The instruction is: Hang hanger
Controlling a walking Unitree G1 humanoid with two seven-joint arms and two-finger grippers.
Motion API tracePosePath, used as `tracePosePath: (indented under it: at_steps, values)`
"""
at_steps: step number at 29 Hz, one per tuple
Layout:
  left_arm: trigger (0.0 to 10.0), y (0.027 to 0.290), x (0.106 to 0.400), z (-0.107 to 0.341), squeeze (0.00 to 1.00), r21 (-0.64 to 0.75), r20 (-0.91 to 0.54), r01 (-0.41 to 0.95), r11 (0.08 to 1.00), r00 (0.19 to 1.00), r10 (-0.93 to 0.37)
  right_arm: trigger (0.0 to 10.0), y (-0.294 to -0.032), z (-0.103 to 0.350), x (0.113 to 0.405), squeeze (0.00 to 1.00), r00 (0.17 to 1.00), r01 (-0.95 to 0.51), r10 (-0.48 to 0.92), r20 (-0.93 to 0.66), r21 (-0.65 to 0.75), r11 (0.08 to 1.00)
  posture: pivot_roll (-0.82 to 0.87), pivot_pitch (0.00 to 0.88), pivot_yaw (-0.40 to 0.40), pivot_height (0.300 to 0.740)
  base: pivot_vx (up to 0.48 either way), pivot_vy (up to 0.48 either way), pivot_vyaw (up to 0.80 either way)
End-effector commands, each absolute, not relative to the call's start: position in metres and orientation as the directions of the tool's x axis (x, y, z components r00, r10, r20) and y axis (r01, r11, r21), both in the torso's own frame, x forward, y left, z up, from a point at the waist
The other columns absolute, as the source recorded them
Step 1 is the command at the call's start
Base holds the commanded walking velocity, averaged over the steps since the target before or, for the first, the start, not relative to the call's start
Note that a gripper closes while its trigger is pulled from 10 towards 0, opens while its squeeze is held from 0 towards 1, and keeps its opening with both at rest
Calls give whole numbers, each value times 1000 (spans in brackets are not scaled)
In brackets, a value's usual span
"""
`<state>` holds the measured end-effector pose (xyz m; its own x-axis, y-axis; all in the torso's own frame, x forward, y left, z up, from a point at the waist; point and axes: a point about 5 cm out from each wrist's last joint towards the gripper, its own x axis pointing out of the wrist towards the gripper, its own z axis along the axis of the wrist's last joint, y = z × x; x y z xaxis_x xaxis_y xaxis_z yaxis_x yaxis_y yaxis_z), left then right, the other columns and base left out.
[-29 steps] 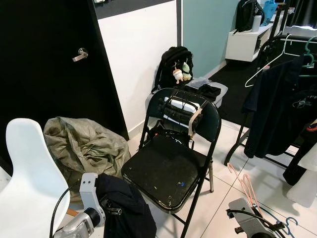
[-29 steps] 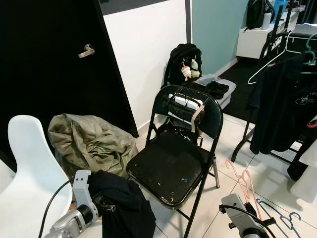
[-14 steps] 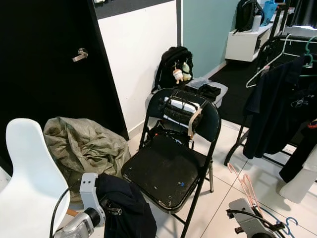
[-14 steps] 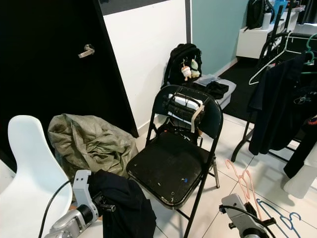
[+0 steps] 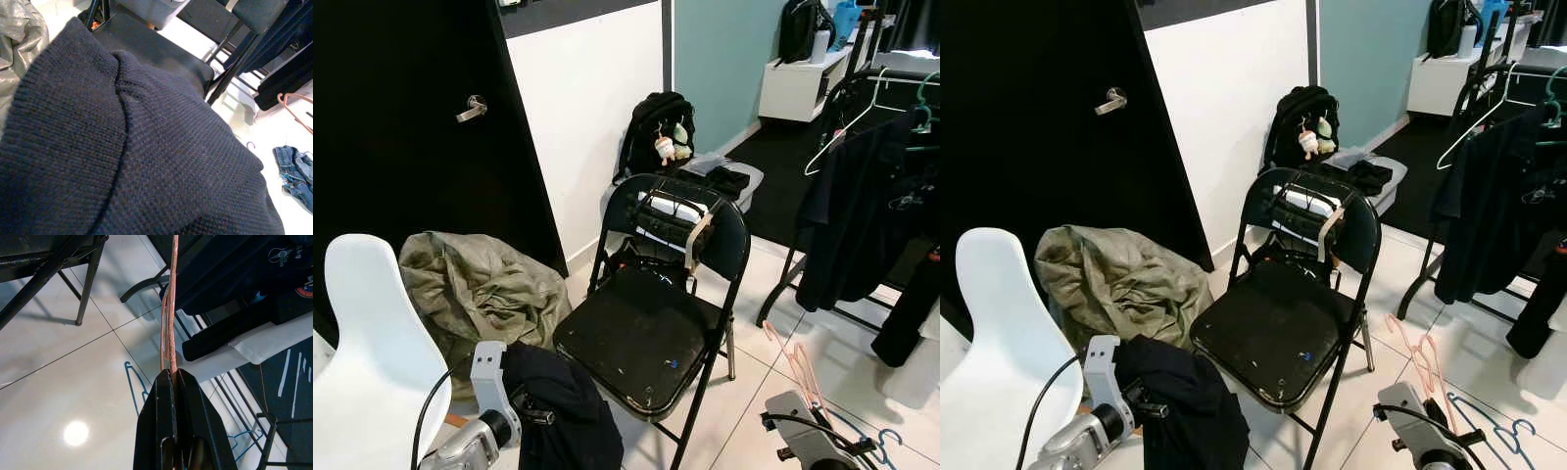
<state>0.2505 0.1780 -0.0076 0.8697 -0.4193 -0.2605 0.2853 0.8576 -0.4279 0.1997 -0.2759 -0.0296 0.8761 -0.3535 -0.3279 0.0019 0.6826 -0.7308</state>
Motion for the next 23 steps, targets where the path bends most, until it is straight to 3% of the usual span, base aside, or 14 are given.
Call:
tracePosePath:
  at_steps: [1,23]
  values:
    - [10000,184,253,-5,0,-411,-250,285,866,878,-408,10000,-269,-30,203,0,888,-7,-328,-321,-725,689,-189,0,102,710,0,0,0]
    - [10000,185,252,-4,0,-409,-246,287,866,879,-408,10000,-269,-30,203,0,890,-6,-327,-318,-725,689,-179,3,106,710,0,0,0]
